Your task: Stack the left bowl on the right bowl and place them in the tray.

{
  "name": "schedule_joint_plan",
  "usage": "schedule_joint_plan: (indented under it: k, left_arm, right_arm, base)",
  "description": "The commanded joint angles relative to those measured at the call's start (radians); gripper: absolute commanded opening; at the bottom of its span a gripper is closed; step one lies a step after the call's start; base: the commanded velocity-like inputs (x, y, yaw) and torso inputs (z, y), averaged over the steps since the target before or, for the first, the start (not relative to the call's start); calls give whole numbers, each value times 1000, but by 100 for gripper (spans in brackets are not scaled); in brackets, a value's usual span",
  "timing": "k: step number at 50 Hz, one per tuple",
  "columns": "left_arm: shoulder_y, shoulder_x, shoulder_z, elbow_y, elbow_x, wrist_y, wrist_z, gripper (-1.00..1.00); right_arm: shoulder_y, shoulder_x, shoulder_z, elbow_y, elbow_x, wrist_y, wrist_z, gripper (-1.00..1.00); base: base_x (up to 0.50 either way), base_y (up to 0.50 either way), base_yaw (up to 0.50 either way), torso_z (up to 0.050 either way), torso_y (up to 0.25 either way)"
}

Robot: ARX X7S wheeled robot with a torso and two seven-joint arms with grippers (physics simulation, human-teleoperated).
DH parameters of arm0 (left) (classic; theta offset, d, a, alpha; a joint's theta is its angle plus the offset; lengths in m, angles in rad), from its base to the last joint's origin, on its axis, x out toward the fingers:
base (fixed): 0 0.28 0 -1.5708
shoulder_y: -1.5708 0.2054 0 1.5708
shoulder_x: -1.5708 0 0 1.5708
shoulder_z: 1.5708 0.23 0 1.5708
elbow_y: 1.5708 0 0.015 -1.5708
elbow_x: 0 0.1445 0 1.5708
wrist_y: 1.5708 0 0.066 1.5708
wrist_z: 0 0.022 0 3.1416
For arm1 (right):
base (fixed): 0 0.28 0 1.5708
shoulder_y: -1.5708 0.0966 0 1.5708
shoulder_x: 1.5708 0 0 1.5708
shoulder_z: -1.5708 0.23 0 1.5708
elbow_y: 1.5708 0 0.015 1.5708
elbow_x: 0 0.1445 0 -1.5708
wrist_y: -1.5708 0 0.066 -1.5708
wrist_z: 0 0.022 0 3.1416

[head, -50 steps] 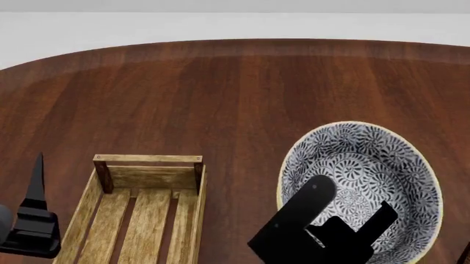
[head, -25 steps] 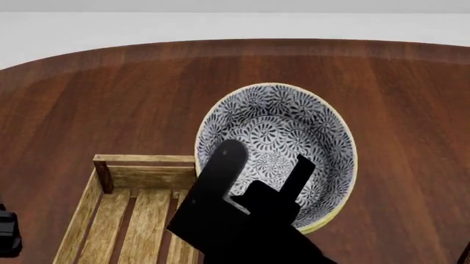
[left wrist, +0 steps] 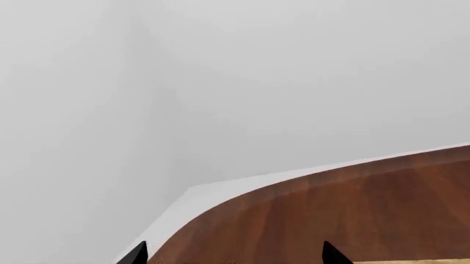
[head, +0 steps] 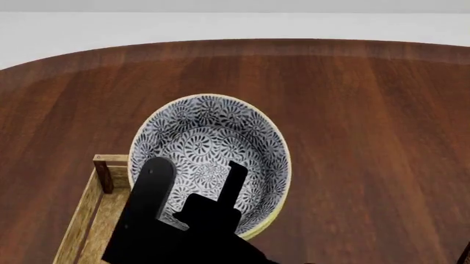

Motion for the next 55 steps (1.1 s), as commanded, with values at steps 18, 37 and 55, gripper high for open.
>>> schedule_joint_plan:
  k: [18, 37, 55]
  left_arm:
    - [-4, 43, -19, 10, 91, 15, 68, 100]
    - [6, 74, -48, 7, 116, 52, 102, 100]
    - [3, 92, -38, 15, 168, 52, 137, 100]
  right_arm:
    - [97, -103, -163, 135, -81, -151, -71, -100]
    - [118, -177, -268, 308, -116, -285, -146, -100]
    - [116, -223, -339, 464, -145, -427, -225, -100]
  base:
    - [0, 0, 0, 0, 1]
    - [0, 0, 0, 1, 1]
    - [0, 0, 0, 0, 1]
